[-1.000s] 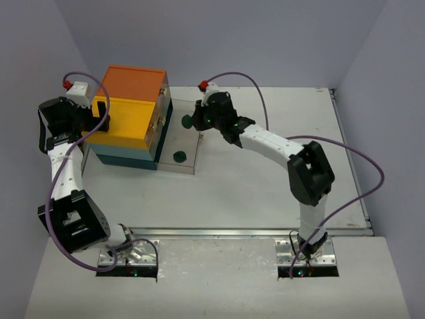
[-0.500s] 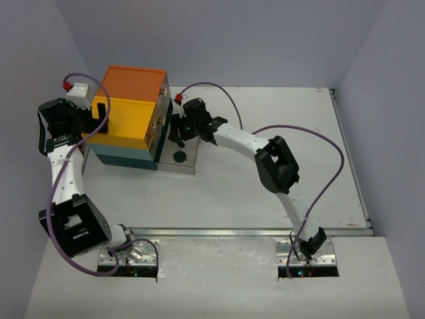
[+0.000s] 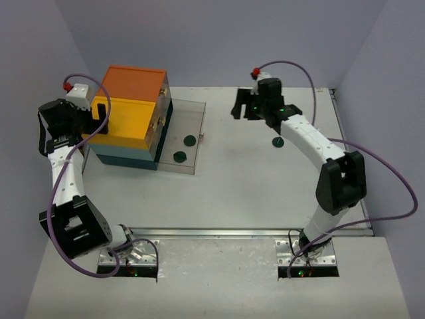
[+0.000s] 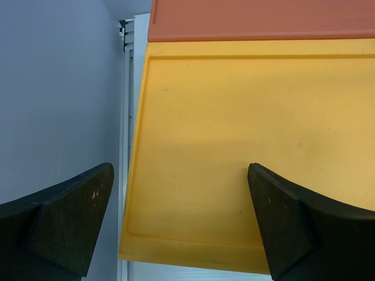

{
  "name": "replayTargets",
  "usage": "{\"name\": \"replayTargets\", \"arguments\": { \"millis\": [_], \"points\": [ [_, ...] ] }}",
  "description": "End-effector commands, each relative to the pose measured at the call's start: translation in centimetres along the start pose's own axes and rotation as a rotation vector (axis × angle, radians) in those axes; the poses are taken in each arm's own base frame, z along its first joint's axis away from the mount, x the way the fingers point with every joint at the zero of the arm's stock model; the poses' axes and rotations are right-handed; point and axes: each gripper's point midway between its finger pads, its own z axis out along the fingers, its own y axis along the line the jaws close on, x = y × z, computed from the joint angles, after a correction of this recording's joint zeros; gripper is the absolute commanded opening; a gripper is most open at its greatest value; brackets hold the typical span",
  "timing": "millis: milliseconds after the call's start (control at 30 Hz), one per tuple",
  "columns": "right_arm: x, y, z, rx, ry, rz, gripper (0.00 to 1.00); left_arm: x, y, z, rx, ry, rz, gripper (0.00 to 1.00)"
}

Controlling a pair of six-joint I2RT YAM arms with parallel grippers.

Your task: Organize the makeup

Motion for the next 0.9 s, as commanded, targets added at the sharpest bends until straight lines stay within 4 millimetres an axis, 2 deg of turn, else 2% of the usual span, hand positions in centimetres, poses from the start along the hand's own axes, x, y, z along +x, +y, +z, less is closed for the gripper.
{"name": "replayTargets", "arguments": {
  "millis": [0,67,200,267,367,500,667,733,767,867],
  "points": [
    [2.9,-13.8,-2.5,0.388,0.067,0.098,0.79,3.8,-1.0,-0.4,0.022,0.120,-0.020,0.97],
    [4.7,-17.5,-2.4,0.474,0.134,0.134,0.76,3.8,-1.0,-0.4,0.023,0.119,-0.028,0.97],
    [5.9,-22.4,-2.1,0.618,0.178,0.188,0.71,4.2,-1.1,-0.4,0.022,0.127,-0.031,0.97],
    [6.1,-23.5,-1.8,0.659,0.182,0.192,0.70,4.3,-0.9,-0.4,0.011,0.131,-0.028,0.97],
    [6.7,-23.9,-0.8,0.658,0.208,0.195,0.69,4.4,-0.8,-0.3,0.007,0.131,-0.030,0.98],
    [9.3,-23.9,0.5,0.643,0.274,0.229,0.68,4.6,-0.9,-0.1,0.013,0.129,-0.033,0.98],
    [10.8,-24.5,1.8,0.649,0.300,0.243,0.67,5.1,-0.8,0.3,0.013,0.137,-0.026,0.98],
    [11.4,-24.9,2.3,0.660,0.327,0.237,0.65,5.3,-0.8,0.4,0.009,0.140,-0.027,0.98],
    [11.0,-24.9,2.5,0.658,0.317,0.237,0.64,5.3,-0.8,0.4,0.009,0.140,-0.027,0.98],
    [12.2,-25.0,3.5,0.642,0.357,0.249,0.58,5.3,-0.5,0.6,0.001,0.144,-0.026,0.98]
  ]
}}
